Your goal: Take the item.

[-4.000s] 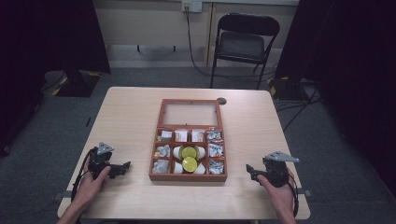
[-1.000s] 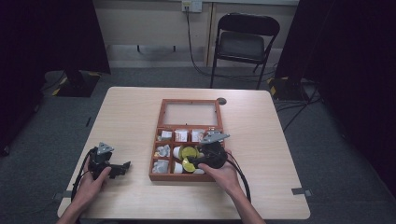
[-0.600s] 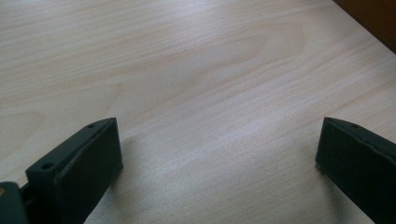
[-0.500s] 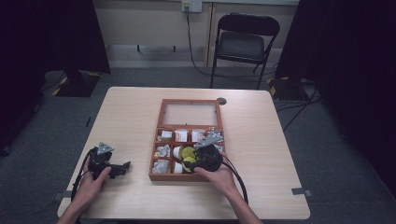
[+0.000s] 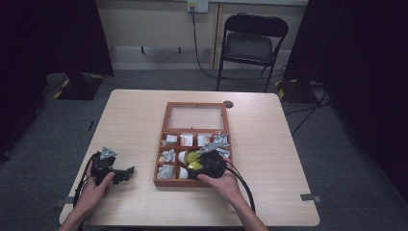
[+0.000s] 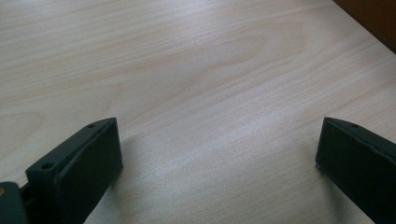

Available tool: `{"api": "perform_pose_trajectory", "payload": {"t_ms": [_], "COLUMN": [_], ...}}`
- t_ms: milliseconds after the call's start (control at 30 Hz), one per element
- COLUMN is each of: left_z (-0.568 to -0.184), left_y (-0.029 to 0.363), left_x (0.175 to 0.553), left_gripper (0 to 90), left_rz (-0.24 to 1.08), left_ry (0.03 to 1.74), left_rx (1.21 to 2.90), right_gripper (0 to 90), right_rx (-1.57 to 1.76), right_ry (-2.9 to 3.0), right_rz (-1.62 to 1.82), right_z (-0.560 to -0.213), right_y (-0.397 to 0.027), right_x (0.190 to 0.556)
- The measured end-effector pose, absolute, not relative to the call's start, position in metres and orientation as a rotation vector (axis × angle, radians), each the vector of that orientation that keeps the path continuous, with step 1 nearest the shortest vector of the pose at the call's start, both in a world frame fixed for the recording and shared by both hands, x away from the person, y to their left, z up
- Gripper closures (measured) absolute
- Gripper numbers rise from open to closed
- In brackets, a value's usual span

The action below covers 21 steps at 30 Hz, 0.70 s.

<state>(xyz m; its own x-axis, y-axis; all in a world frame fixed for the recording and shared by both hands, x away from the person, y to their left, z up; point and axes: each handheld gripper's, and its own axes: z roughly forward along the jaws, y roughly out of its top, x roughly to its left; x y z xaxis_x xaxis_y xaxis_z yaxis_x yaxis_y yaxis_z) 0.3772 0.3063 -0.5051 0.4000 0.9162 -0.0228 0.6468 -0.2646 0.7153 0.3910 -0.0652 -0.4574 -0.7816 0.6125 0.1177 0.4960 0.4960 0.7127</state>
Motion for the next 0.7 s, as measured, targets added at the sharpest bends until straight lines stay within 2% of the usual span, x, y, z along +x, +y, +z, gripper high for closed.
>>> {"api": "perform_pose_trajectory", "payload": {"t_ms": [700], "left_z": [-0.5051], "left_y": [0.306], "left_x": [0.377], "left_gripper": [0.0], "left_rz": [0.535], "left_ry": [1.332], "left_rx": [2.005], "right_gripper": [36.2], "right_rx": [1.03], "right_ry": [2.631], "right_rz": [1.073], "right_z": [-0.4656], "right_y": [-0.064], "right_x": [0.3922]}}
